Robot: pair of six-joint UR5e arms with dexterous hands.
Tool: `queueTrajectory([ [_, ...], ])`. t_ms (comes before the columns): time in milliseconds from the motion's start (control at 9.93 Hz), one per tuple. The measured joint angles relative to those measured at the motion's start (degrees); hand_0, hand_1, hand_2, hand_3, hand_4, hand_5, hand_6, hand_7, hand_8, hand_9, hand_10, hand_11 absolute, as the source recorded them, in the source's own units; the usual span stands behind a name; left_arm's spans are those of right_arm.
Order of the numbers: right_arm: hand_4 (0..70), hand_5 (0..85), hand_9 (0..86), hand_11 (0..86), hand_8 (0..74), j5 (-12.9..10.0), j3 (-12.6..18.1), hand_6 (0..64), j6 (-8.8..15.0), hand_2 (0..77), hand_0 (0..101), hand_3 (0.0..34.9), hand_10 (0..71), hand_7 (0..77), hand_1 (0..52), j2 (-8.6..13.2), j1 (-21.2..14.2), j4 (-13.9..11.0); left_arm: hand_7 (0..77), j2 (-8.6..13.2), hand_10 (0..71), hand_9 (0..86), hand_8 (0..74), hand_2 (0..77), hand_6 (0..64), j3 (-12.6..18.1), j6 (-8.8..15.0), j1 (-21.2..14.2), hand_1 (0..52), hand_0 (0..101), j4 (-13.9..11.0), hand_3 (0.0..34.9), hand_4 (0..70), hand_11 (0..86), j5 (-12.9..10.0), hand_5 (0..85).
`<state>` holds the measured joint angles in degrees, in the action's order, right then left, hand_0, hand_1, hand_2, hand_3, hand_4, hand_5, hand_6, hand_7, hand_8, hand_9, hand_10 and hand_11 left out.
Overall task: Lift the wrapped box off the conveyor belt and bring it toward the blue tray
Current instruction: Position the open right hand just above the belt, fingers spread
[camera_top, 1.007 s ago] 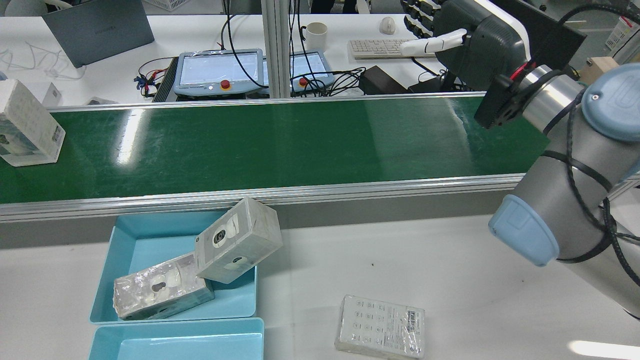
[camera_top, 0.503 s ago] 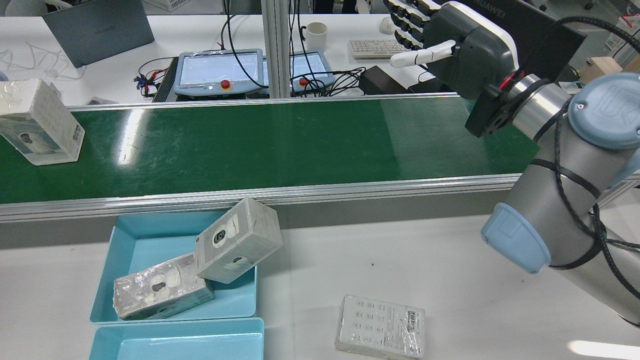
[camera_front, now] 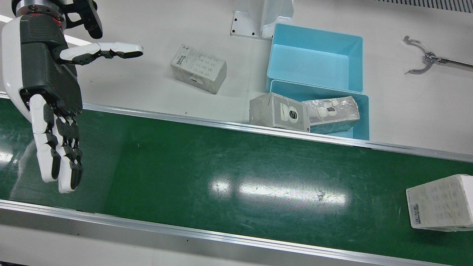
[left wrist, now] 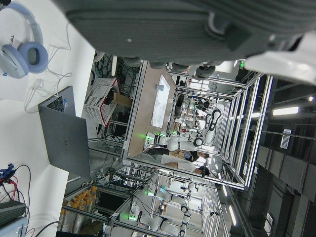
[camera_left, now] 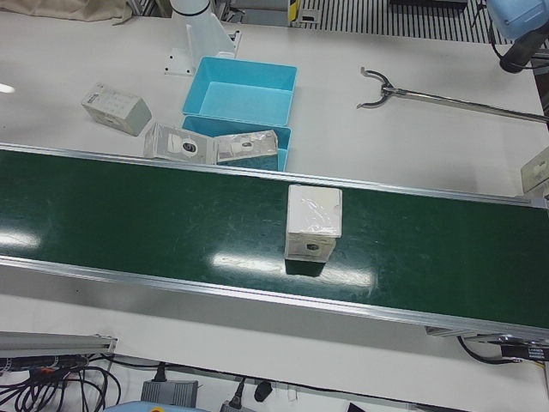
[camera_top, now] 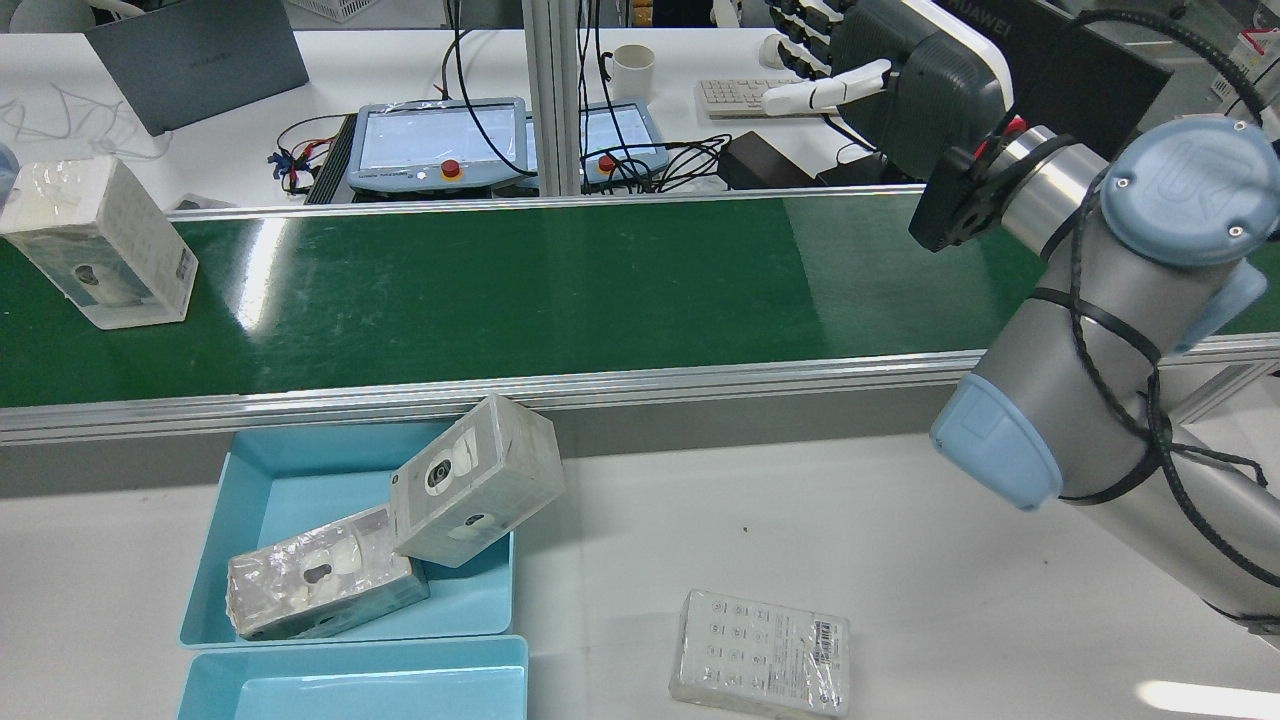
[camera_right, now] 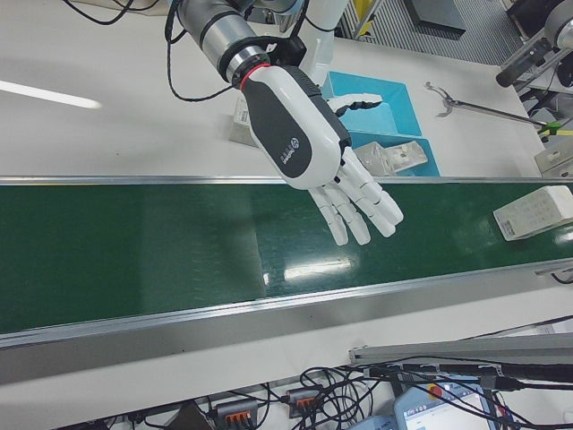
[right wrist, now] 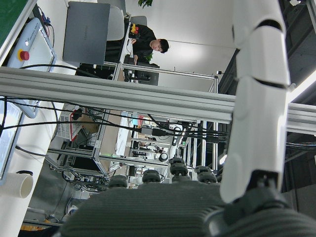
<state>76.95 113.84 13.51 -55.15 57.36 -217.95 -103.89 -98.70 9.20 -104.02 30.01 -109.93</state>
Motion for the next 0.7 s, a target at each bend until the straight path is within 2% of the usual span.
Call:
queueTrajectory([
  [101, 0.0, 4.4, 1.1, 0.5, 1.1, 0.0, -1.0, 0.0, 0.3, 13.1, 47, 10.2, 0.5, 0.5, 14.2, 0.3, -0.1, 0.7, 0.0, 0.0, 0.0, 0.0, 0.0, 0.5, 0.0, 0.0, 0.0, 0.0, 0.0, 0, 0.0, 0.0, 0.0, 0.0, 0.0, 1.1],
  [201, 0.0, 4.4, 1.1, 0.5, 2.2, 0.0, -2.0, 0.0, 0.4, 11.4, 47, 11.9, 0.5, 0.5, 14.2, 0.3, -0.4, 1.5, 0.0, 0.0, 0.0, 0.0, 0.0, 0.5, 0.0, 0.0, 0.0, 0.0, 0.0, 0, 0.0, 0.0, 0.0, 0.0, 0.0, 1.1],
  [403, 0.0, 4.4, 1.1, 0.5, 2.2, 0.0, -3.7, 0.0, 0.2, 11.4, 47, 11.8, 0.0, 0.5, 14.2, 0.2, -1.0, 3.0, 0.0, 0.0, 0.0, 0.0, 0.0, 0.5, 0.0, 0.0, 0.0, 0.0, 0.0, 0, 0.0, 0.0, 0.0, 0.0, 0.0, 1.1],
  [705, 0.0, 4.4, 1.1, 0.5, 2.2, 0.1, -4.2, 0.0, -0.3, 12.0, 47, 12.8, 0.5, 0.5, 15.3, 0.1, -0.9, 3.8, 0.5, 0.0, 0.0, 0.0, 0.0, 1.1, 0.0, 0.0, 0.0, 0.0, 0.0, 0, 0.0, 0.0, 0.0, 0.0, 0.0, 1.1],
])
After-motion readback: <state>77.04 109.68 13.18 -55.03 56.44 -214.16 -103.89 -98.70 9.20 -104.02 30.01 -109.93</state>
